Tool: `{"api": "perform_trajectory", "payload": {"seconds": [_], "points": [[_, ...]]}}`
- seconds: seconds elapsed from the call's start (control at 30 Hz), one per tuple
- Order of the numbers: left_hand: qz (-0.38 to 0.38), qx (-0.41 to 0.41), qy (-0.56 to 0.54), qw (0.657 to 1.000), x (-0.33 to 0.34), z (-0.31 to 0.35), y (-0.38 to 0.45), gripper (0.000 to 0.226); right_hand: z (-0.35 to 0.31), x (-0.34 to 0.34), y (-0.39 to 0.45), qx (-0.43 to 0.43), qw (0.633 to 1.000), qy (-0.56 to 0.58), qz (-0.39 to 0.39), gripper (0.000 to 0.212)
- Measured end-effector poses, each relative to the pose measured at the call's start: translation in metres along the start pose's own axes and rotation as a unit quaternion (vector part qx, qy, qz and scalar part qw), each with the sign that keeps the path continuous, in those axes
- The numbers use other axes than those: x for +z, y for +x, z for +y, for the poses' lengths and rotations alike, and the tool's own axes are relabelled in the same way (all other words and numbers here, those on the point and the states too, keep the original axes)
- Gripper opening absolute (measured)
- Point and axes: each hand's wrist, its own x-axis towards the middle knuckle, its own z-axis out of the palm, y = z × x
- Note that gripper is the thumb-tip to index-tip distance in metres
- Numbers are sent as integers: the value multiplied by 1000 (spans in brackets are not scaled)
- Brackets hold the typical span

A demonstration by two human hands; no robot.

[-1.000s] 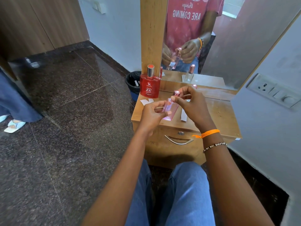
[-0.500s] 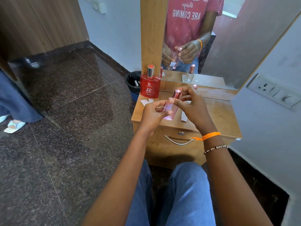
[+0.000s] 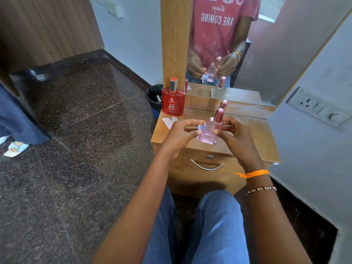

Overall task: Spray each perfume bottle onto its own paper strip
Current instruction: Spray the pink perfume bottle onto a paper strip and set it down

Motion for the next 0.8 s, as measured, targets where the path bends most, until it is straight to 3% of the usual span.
{"api": "perform_trajectory", "payload": {"seconds": [0.27,0.37,0.67,0.8], "points": [[36,-28,38,998,29,-3,6,22,20,-39,-7,25,997,44,63,29],[53,-44,20,997,45,-7,13,31,25,-48,-8,25,996,38,77,29],[67,-28,84,994,80,-13,30,29,42,-62,-6,42,992,27,113,28],[82,-26,52,995,90,-16,34,32,50,-63,0,53,989,0,138,26]]}}
